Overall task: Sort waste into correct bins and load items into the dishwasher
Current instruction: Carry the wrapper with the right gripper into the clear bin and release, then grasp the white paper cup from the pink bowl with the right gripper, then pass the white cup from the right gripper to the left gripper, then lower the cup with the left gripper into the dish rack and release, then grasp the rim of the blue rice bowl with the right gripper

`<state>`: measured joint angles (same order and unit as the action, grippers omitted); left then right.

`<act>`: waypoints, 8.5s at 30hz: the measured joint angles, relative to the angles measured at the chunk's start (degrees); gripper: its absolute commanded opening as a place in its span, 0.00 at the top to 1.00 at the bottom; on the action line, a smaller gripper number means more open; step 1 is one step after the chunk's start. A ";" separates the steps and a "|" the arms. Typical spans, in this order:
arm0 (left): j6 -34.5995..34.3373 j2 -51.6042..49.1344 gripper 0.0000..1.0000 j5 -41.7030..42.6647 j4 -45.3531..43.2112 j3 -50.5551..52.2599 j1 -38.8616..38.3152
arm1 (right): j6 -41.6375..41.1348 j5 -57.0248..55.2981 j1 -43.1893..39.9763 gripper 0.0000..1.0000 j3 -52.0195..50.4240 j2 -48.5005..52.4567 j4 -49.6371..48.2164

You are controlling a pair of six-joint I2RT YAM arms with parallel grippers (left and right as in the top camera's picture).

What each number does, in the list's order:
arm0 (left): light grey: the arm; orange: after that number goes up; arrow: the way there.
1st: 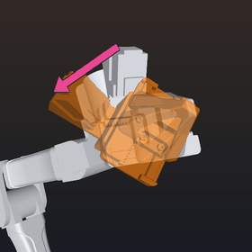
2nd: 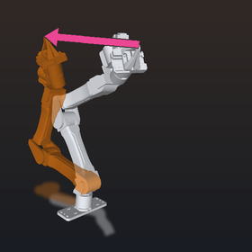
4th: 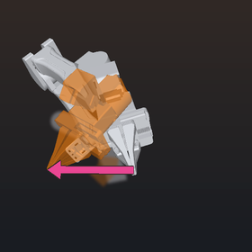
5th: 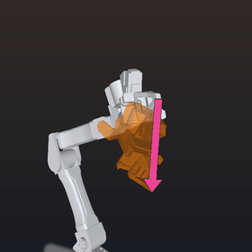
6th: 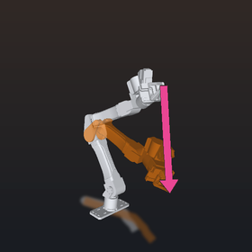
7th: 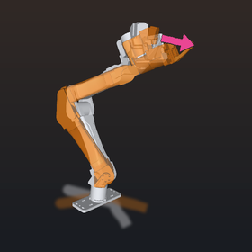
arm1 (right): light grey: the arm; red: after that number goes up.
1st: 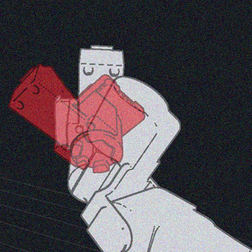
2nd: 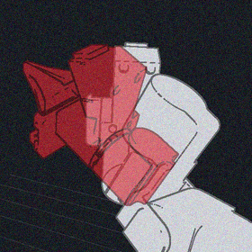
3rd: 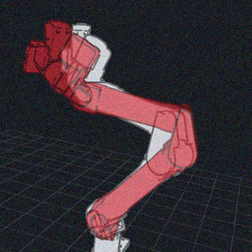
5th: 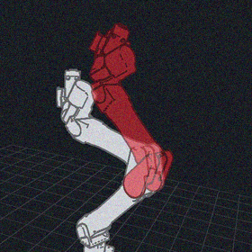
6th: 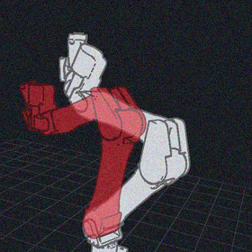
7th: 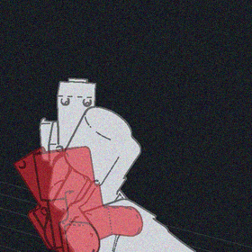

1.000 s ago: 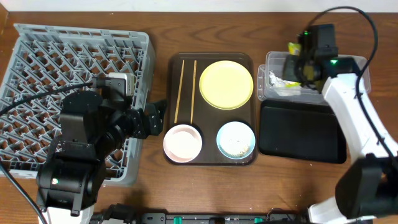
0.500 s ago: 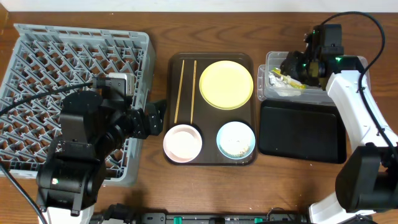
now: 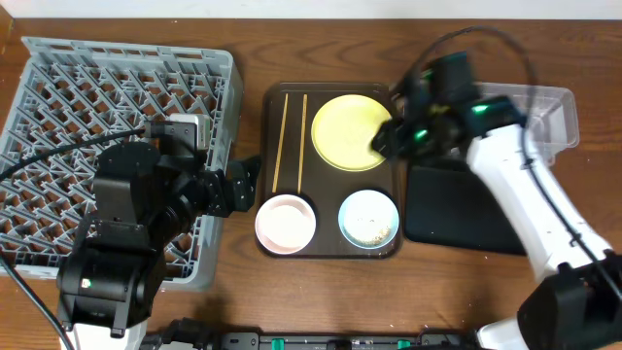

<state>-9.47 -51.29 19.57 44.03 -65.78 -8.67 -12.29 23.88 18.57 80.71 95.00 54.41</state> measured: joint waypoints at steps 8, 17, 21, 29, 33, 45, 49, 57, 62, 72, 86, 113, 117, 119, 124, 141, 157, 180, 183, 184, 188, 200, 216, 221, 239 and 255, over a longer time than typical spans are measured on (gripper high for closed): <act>-1.51 0.00 0.06 0.94 0.02 0.00 0.00 | 0.39 -3.80 12.35 0.49 -0.11 0.00 2.84; -2.84 0.24 0.06 1.16 7.45 -0.02 0.00 | -0.39 -5.07 21.84 0.50 -0.17 0.00 -3.41; -6.56 2.25 0.06 -8.63 13.25 -0.02 0.00 | -2.43 -8.28 24.90 0.50 -0.20 1.07 -4.13; -11.85 7.08 0.06 -23.37 17.68 -0.07 0.00 | -7.10 -10.91 27.06 0.71 -0.22 11.28 -5.81; -12.33 6.86 0.06 -24.63 20.39 -0.07 0.00 | -8.90 -8.50 27.06 0.84 -0.37 16.04 -6.51; -10.27 6.67 0.06 -18.86 18.53 -0.07 0.00 | -8.63 -4.92 24.94 0.99 -0.74 11.58 -7.89; -9.38 5.20 0.06 -10.34 14.25 -0.07 0.00 | -5.84 -1.05 18.43 0.99 -0.79 1.40 -10.14; -8.70 -3.67 0.06 17.97 1.90 -0.11 2.34 | 2.84 12.15 5.07 0.99 -0.61 -13.73 -9.46; -8.68 -8.79 0.06 40.30 -5.90 -0.11 6.19 | 8.70 23.80 2.12 0.99 -0.61 -14.64 -8.83; -8.68 -11.61 0.06 65.59 -10.14 -0.11 7.04 | 16.24 44.76 2.10 0.99 -0.63 -14.64 -17.79; -8.66 -10.27 0.26 68.32 -10.05 -0.11 4.39 | 17.07 41.57 9.14 0.99 -0.63 -14.67 -25.09; -8.20 -10.32 0.41 66.27 -9.97 -0.09 4.48 | 13.16 39.04 8.94 0.99 -0.61 -14.88 -25.38; -8.15 -10.32 0.43 66.51 -9.99 -0.09 4.46 | 12.87 39.21 8.63 0.72 -0.61 -14.91 -25.27; -8.44 -10.29 0.46 65.94 -9.81 -0.09 4.44 | 12.92 36.96 8.46 0.60 -0.61 -14.91 -25.05; -8.74 -9.75 0.47 59.39 -7.56 -0.11 4.37 | 12.96 29.40 5.29 0.50 -0.61 -14.88 -20.76; -16.17 -6.75 0.55 -11.87 31.52 -0.35 4.44 | 14.49 16.92 0.04 0.47 -0.63 -14.91 -1.53; -23.65 -6.67 0.42 -30.40 32.33 6.29 8.22 | 14.67 8.61 8.66 0.46 -0.63 -14.91 -0.37; -23.71 -8.72 0.17 -19.04 26.36 10.99 17.14 | 14.67 7.56 8.66 0.48 -0.63 -14.91 0.59; -23.30 -8.72 0.17 -17.99 26.45 10.91 17.14 | 14.67 7.56 8.66 0.47 -0.63 -14.91 0.68; -22.53 -8.72 0.17 -17.18 26.53 10.54 17.14 | 14.67 7.54 8.66 0.47 -0.63 -14.91 0.70; -16.22 -8.72 0.17 -11.26 26.62 5.29 17.00 | 14.32 7.41 8.66 0.46 -0.63 -14.91 0.59; 2.86 -2.91 0.17 3.54 26.40 -6.36 9.53 | -4.48 -9.62 12.07 0.48 -0.63 -9.62 5.88; 6.73 -3.32 0.00 4.98 27.52 -6.36 7.04 | -7.50 -13.44 16.35 0.48 -0.63 1.11 1.95; 6.73 -3.30 0.01 5.14 27.50 -6.36 7.04 | -8.55 -13.68 17.90 0.47 -0.63 1.11 4.20; 6.73 -3.32 0.01 5.18 27.50 -6.36 7.04 | -12.87 -17.07 23.67 0.71 -8.85 10.38 -1.60; 6.73 -3.32 0.01 5.18 27.50 -6.36 7.04 | -13.31 -20.22 23.98 0.99 -8.46 13.35 -1.11</act>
<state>-2.74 -54.61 24.75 71.53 -72.14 -1.63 -25.61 3.66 42.54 72.25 108.36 53.30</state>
